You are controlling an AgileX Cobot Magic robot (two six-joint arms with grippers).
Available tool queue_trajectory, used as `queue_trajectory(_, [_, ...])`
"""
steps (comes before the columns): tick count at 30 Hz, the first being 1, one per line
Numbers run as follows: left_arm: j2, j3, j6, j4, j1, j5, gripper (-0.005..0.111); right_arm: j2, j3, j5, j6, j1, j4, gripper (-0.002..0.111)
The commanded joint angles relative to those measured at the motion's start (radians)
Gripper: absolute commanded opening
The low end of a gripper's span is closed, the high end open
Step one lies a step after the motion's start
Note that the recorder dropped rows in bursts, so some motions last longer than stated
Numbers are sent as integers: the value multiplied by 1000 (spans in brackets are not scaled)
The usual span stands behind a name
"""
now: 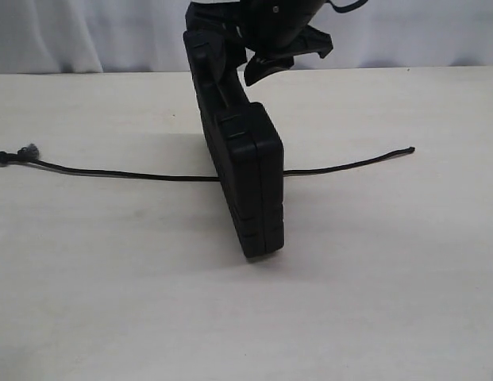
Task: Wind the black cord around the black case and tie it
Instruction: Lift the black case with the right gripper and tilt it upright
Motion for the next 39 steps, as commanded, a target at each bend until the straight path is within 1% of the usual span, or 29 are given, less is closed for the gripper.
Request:
queue_trajectory(1, [-4, 2, -9, -2, -6, -7, 0, 31, 19, 64, 29, -13, -144, 39])
queue_trajectory(7, [-4, 2, -9, -2, -6, -7, 0, 31, 19, 62, 29, -13, -144, 39])
queue_trajectory(12, [-4, 2, -9, -2, -6, -7, 0, 31, 17, 62, 27, -13, -144, 47])
queue_trajectory(39, [-4, 2, -9, -2, -6, -7, 0, 28, 1, 58, 65, -13, -184, 47])
